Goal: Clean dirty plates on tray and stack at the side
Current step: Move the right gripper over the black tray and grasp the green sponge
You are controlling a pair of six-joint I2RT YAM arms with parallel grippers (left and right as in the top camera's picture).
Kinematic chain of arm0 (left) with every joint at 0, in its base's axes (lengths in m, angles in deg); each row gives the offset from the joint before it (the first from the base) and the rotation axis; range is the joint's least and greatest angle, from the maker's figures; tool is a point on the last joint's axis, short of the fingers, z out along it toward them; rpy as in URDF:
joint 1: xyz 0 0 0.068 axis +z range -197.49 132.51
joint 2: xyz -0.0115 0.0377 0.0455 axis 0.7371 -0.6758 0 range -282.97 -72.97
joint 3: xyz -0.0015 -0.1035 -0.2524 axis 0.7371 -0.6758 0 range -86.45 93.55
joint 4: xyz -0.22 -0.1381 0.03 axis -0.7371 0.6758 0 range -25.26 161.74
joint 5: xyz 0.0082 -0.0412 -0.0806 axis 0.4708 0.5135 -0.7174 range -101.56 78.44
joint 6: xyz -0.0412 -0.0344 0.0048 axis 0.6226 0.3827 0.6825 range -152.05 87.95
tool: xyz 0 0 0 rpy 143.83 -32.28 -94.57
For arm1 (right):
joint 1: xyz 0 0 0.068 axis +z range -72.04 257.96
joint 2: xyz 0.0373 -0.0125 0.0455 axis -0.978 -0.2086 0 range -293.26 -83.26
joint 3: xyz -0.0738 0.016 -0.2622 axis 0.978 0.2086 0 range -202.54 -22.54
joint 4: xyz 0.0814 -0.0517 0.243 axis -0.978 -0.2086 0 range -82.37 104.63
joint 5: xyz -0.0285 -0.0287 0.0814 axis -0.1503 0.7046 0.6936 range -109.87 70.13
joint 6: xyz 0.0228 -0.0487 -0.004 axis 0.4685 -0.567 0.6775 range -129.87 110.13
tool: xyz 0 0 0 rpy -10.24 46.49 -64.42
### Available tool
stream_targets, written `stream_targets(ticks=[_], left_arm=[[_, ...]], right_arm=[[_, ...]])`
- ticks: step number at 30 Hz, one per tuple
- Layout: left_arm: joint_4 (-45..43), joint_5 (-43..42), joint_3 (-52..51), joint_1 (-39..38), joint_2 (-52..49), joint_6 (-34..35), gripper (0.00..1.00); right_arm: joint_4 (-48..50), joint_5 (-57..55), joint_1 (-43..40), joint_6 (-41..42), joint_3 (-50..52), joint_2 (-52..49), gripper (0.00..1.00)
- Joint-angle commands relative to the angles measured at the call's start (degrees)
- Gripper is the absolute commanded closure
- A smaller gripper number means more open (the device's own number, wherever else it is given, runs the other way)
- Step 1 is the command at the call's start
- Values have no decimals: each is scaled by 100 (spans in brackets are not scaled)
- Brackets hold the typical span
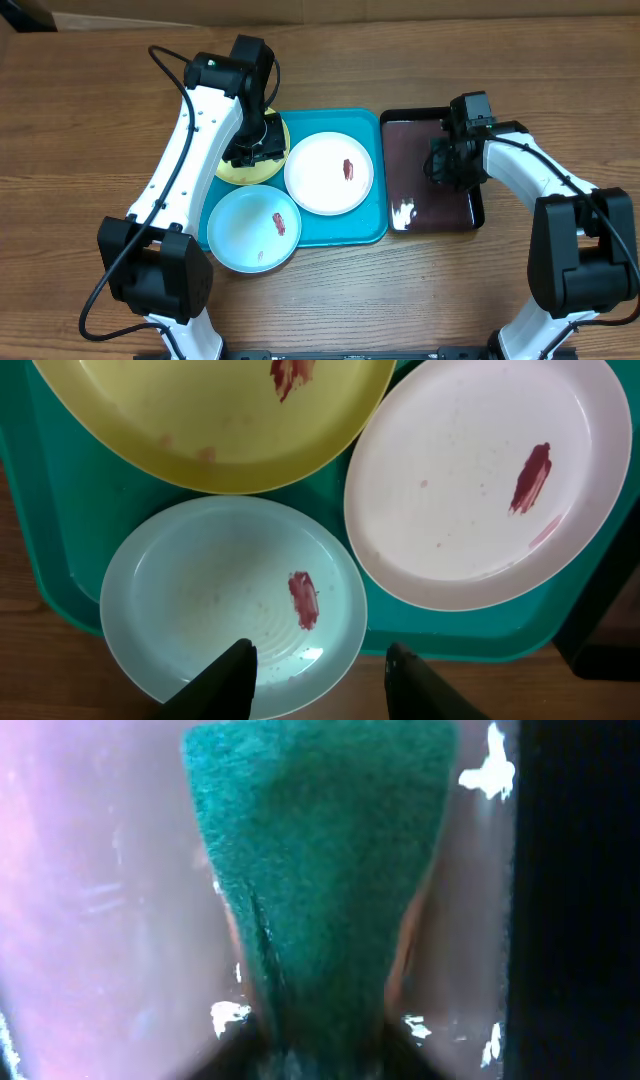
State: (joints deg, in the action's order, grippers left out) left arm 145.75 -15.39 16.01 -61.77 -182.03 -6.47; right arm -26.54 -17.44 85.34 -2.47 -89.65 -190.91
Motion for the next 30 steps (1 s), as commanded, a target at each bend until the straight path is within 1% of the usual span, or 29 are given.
stream_targets(ticks=[1,3,6,7,8,9,10,11,12,17,22,26,27,28,29,30], left_arm=[[-4,-20,-20,-66,-35,15,56],[-11,-20,-20,-74,-35,17,56],[-31,-20,-20,-74,-35,17,54],[-33,-20,-20,-74,-35,15,53],[-31,-17,-20,-74,-35,15,53],[-28,-17,-20,-74,-35,15,53],[-31,-17,-20,-74,-35,15,52],[-33,-17,-20,-76,-35,15,52],[-33,-17,-20,-76,-35,17,52],[-28,-20,-20,-79,-35,17,51],[-7,-17,-20,-79,-35,15,51],[-9,-17,-20,-79,-35,15,49],[-9,-17,-20,-79,-35,15,48],[-9,-20,-20,-79,-35,17,48],[-11,-17,-20,-79,-35,17,47],[-11,-17,-20,-79,-35,15,44]], right_arm=[[-192,330,50,7,-9,17,86],[-522,372,74,9,-111,22,88],[-1023,367,79,9,-328,28,87],[-1156,367,79,7,-391,28,81],[-1233,367,79,9,-424,28,70],[-1283,369,79,9,-442,28,46],[-1270,365,79,7,-442,28,40],[-1222,365,76,-15,-439,26,37],[-1147,358,76,-17,-439,26,36],[-710,177,76,-33,-437,26,34],[-658,146,76,-31,-387,26,34],[-450,151,79,-20,-120,26,33],[-387,151,79,-9,-33,26,34],[-350,151,76,-9,2,26,40],[-315,151,76,-11,22,26,73],[-299,151,76,-9,20,26,92]])
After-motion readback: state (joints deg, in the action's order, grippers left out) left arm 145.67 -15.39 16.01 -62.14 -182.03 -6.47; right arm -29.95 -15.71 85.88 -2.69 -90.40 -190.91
